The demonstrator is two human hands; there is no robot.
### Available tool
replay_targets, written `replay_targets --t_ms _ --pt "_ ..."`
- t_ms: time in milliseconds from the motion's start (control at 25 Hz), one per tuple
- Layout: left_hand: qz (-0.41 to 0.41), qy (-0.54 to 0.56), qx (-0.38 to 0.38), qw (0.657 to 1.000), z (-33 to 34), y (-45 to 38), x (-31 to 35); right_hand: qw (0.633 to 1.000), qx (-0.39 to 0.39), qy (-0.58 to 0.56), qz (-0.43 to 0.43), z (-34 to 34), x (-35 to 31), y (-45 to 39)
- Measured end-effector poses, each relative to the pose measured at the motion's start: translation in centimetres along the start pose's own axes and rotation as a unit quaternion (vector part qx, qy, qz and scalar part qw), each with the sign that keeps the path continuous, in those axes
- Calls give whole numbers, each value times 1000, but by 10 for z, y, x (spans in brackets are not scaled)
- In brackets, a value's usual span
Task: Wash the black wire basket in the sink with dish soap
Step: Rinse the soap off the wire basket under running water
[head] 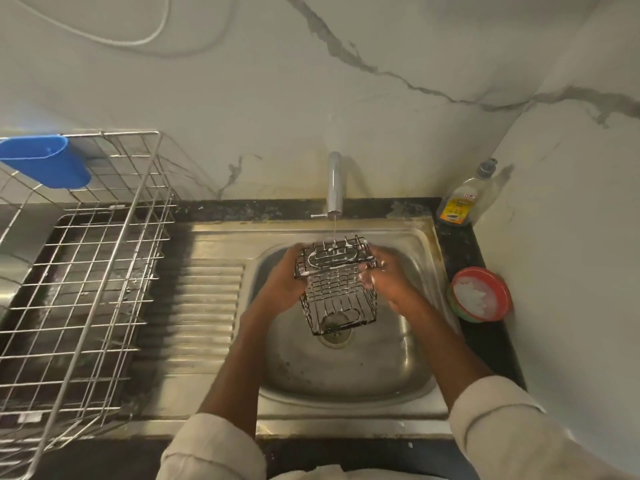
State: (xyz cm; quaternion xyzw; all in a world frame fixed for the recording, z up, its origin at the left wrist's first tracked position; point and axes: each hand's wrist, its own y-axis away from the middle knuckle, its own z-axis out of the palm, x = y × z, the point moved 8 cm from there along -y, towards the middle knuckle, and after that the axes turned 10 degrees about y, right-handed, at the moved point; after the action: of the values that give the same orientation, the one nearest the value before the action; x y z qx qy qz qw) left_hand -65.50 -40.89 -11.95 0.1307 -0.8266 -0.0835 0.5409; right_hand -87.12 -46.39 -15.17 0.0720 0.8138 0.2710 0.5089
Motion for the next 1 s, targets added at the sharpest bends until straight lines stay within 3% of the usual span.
replay_targets --t_ms 200,320,400,520,600,800,840,920,1000 --pt "-39 -8 109 993 -43 16 -20 999 -27 11 -31 38 -34 -7" --pt "-66 16 169 983 -53 32 -31 993 -107 19 -43 56 -48 -15" --pt "-86 33 209 973 -58 44 -34 986 -161 -42 -31 60 -55 -21" --pt "-109 43 249 961 -66 60 -43 985 -99 -134 43 48 -59 -44" --pt "-98 36 260 960 -70 70 -46 994 -37 -72 71 46 -64 -62" --pt "-104 58 273 955 -75 87 -55 988 -11 138 63 73 -70 -81" --pt "-107 60 273 954 -76 89 -57 973 18 230 24 74 -77 -82" --pt "-110 67 275 953 -79 90 -62 898 84 426 -72 76 -94 -78" --pt "-116 78 274 952 -79 87 -66 856 93 497 -103 75 -101 -75"
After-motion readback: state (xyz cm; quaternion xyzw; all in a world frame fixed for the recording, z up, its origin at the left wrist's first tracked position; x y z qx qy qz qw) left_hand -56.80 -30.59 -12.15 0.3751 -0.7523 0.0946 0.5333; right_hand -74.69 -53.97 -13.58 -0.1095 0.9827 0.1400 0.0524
